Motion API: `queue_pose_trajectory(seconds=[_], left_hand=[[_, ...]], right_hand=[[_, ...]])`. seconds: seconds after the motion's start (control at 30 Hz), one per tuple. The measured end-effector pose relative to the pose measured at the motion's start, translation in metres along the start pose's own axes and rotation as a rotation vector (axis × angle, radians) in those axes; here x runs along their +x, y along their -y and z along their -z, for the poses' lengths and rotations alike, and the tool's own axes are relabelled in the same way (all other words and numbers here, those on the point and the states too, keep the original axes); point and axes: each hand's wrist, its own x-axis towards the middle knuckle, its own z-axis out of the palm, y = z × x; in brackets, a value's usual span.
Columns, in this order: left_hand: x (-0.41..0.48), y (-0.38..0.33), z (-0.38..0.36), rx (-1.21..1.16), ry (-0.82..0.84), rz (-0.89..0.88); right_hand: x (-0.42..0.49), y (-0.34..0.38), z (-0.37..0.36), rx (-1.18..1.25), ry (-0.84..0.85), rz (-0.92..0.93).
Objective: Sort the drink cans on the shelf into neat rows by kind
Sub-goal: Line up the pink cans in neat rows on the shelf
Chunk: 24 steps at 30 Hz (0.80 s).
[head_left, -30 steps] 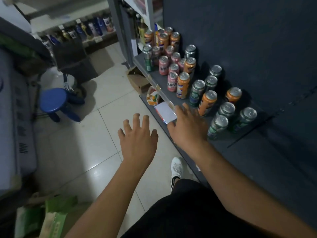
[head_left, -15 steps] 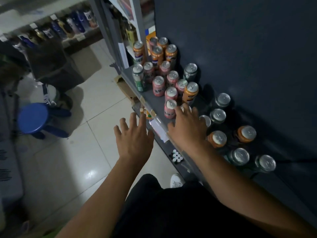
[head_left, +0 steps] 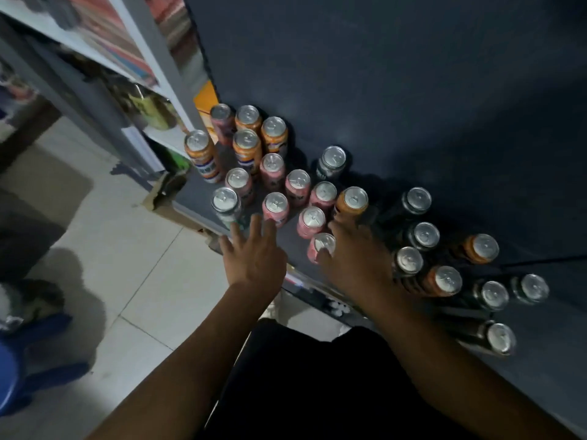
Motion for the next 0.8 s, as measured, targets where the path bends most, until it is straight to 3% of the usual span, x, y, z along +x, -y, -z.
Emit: queue_pose_trajectory(seconds=[0.17,0.37,0.47,0.57,0.7,0.8], left_hand=[[0.039,0.022,-0.01,-0.116,0.059,-0.08],[0.066,0.028,-0.04,-0.506,0.202,-0.005],[0.075,0.027,-0.057,-0.771,0.263,0.061],[0.091,0.021,-0.064,-0.965,0.314,0.216],[0.115,0.018,-0.079,-1.093,0.361,0.311],[0.136,0.02,-0.096,-1.136,0.294,0.297]], right_hand=[[0.0,0.018,-0.035,0.255,0.121,-0.21],[0.012,0.022,-0.082,0.687,0.172,-0.476],[0.019,0.025,-0.1,0.904,0.136,-0.599],[0.027,0.025,-0.114,0.972,0.065,-0.647],[0.037,0.03,-0.133,1.043,-0.081,-0.697],[0.045,0.037,-0.145,0.988,-0.201,-0.696]])
